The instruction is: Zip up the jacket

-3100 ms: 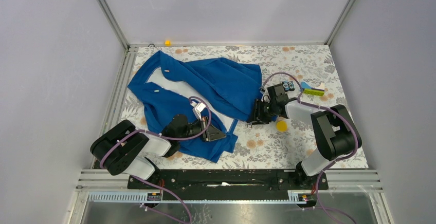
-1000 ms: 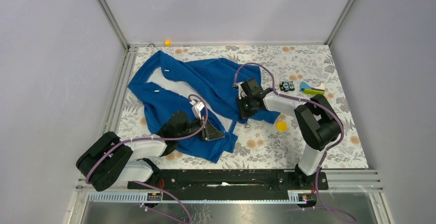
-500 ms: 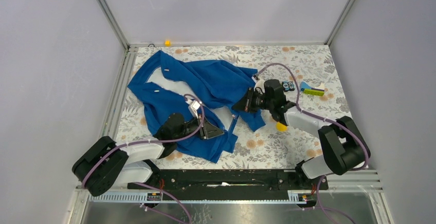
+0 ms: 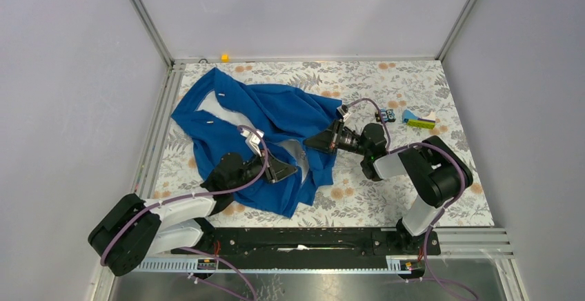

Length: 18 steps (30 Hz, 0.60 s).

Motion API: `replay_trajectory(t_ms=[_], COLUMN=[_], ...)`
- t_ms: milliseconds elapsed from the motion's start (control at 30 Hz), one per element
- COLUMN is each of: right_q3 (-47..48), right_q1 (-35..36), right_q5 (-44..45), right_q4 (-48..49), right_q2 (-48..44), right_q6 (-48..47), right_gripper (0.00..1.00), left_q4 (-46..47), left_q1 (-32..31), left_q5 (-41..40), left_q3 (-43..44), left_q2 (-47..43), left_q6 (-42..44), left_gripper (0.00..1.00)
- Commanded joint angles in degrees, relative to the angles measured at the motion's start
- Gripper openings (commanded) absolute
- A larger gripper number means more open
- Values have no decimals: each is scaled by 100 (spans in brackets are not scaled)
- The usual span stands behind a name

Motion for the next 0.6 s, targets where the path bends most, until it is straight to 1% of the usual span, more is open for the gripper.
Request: replay_trajectory(t_ms=[0,33,133,200,267,333,367,433,500,567], right_q3=[16,48,127,143,179,199,212,256,471,777], right_q1=[15,15,15,15,36,66,82,85,119,241], right_q5=[-386,-415,-497,-511,-557,-574,-562,-470,-101,407], right_q4=[1811,1827,1798,1641,1137,421,-27,-1260,-3128,-4684], right_q2=[24,32,0,-83,-214,-399,-527,-866,-1328,-1753], right_q6=[390,446,573,560,320,-153,-428,-1221,-2542,-3550], right_gripper=[0,0,0,0,0,0,0,0,0,0], left_q4=[240,176,-467,-603,-600,-547,-473,-282,-26,203], left_q1=[-11,-11,-9,-11,-13,-20,-20,-20,-28,-36], left_q5=[-296,-401,-901,-920,-686,-502,-441,-356,-239,-50], left_q3=[258,268,448,600,785,972,1018,1046,1016,1015], left_q2=[-260,-358,-478,-308,-52,203,302,396,458,616], left_q6=[612,735,1141,1357,1493,1539,1527,1471,1380,1236], left_gripper=[0,0,0,0,0,0,0,0,0,0])
